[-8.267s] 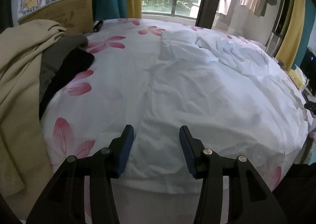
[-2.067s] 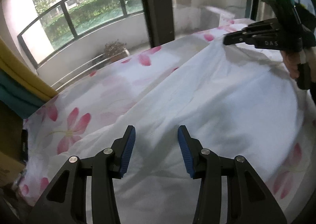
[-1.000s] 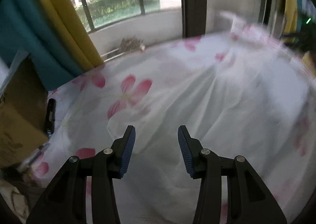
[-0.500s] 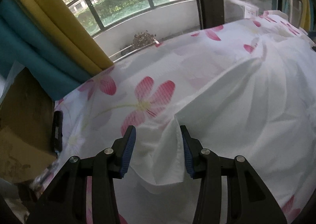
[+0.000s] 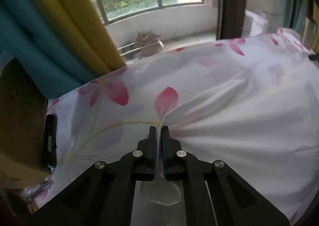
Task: Fold large clothes
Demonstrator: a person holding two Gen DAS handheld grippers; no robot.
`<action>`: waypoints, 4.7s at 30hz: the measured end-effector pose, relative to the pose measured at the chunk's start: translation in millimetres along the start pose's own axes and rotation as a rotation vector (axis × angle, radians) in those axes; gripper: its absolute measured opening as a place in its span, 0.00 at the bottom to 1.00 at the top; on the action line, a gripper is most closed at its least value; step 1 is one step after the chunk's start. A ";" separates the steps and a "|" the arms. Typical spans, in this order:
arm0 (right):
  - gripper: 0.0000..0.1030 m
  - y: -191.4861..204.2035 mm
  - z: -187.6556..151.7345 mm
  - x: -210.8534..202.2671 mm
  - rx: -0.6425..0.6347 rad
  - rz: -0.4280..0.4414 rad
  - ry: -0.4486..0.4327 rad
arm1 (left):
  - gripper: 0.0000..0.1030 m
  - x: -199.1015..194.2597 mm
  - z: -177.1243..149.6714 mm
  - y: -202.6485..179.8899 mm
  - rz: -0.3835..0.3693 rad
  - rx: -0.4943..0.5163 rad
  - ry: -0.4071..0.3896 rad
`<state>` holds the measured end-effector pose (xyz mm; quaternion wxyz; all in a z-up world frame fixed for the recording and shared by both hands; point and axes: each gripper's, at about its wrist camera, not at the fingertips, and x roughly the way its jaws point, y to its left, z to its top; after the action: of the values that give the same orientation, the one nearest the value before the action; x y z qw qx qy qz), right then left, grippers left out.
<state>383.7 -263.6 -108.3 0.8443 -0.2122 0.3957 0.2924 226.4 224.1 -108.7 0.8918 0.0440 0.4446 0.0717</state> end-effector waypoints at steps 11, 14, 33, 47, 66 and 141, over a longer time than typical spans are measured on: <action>0.02 -1.4 7.4 19.1 -0.007 -0.108 0.029 | 0.06 4.0 4.0 11.9 0.080 -0.130 0.000; 0.03 -12.3 8.2 10.4 0.029 -0.118 0.009 | 0.10 -2.4 5.6 15.7 0.083 -0.151 -0.014; 0.74 -3.1 -51.7 -58.6 0.172 -0.170 0.021 | 0.48 -73.0 -73.5 -6.9 -0.080 -0.284 0.006; 0.50 42.4 -133.7 -95.5 0.421 0.048 -0.027 | 0.08 -94.0 -123.9 -41.1 -0.149 -0.261 0.004; 0.10 61.9 -179.7 -145.3 0.337 0.028 -0.006 | 0.05 -153.4 -174.7 -69.3 -0.207 -0.292 0.013; 0.64 88.1 -94.5 -89.0 0.254 -0.046 0.006 | 0.42 -94.4 -78.4 -142.6 -0.126 -0.155 -0.019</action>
<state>228.0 -283.2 -105.4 0.8697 -0.1135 0.4269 0.2200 120.3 69.0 -101.8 0.8994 -0.0524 0.4311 0.0491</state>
